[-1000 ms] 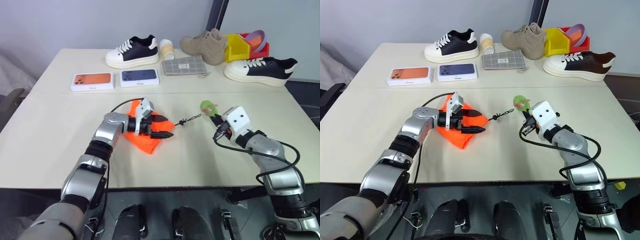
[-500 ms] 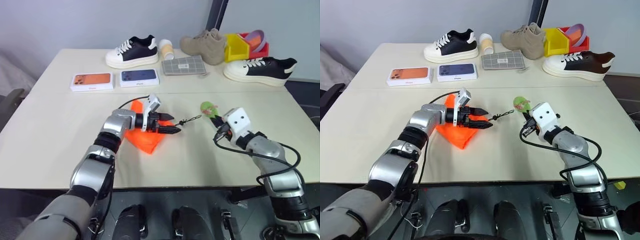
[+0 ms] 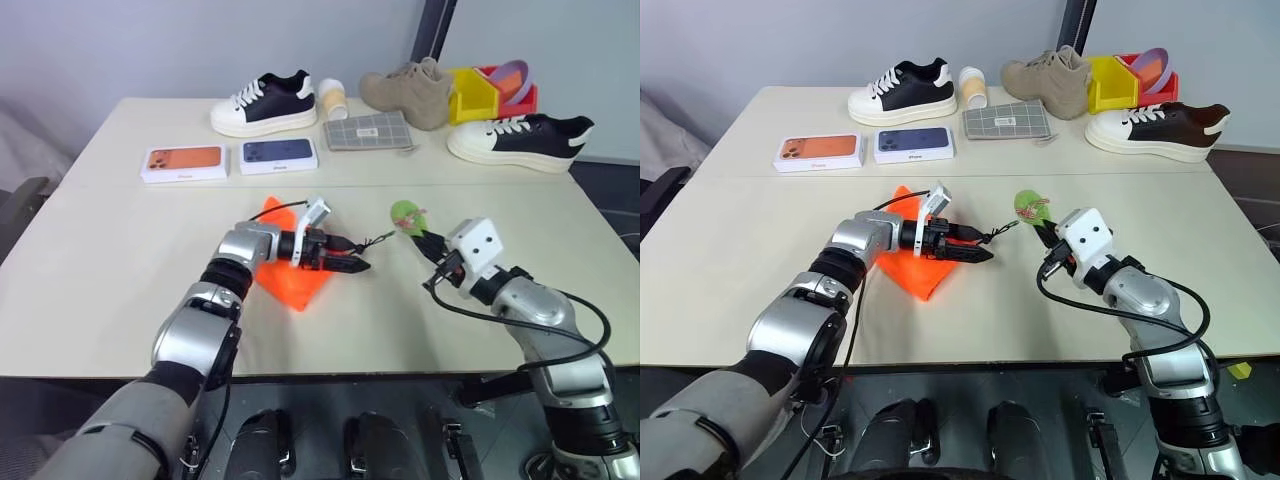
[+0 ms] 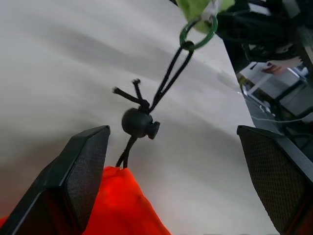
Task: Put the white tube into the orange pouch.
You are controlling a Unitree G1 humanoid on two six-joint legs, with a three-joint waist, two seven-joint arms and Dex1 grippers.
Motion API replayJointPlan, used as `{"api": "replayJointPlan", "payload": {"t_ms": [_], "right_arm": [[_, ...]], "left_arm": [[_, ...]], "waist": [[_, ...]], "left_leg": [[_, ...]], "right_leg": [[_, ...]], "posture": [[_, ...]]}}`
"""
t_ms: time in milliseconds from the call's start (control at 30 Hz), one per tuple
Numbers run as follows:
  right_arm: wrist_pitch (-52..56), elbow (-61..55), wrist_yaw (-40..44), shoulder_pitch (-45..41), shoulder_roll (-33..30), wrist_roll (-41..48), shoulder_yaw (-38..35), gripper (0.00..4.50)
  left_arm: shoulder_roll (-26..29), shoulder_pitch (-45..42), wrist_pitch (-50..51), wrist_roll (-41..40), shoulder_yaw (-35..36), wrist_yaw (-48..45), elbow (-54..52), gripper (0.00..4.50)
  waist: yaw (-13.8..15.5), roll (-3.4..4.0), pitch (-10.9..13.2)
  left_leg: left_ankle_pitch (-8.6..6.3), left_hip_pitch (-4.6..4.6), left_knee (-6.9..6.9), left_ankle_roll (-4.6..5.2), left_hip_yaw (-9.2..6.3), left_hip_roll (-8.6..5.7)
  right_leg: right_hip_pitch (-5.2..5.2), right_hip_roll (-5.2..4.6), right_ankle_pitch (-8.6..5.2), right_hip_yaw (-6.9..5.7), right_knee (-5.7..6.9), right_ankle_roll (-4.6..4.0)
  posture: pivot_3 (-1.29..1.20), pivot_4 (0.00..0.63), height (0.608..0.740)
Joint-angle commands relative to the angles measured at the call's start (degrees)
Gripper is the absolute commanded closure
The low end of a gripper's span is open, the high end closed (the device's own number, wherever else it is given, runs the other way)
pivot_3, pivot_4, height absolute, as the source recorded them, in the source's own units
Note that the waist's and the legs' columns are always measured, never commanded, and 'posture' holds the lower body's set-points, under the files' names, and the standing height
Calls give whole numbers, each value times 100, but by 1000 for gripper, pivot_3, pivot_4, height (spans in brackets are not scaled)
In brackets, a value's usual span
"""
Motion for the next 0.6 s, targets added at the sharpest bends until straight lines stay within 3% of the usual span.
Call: {"api": "replayJointPlan", "payload": {"t_ms": [33,533,600], "right_arm": [[-156,-169,-22,79,-30,59,-248,4500],[-247,-94,-1,226,-44,28,-277,4500],[-269,-59,6,221,-46,25,-270,4500]], "left_arm": [[-39,-66,-277,125,-25,-87,19,63],[-165,-101,-942,163,198,130,266,63],[-167,-79,-1003,170,189,99,254,581]], "waist": [[4,0,0],[1,0,0],[3,0,0]], "left_leg": [[0,0,0,0,0,0],[-1,0,3,1,-1,0],[-1,0,3,1,-1,0]], "right_leg": [[0,0,0,0,0,0],[1,-1,0,0,2,0],[1,0,0,0,2,0]], "posture": [[0,150,740],[0,150,740],[0,150,740]]}}
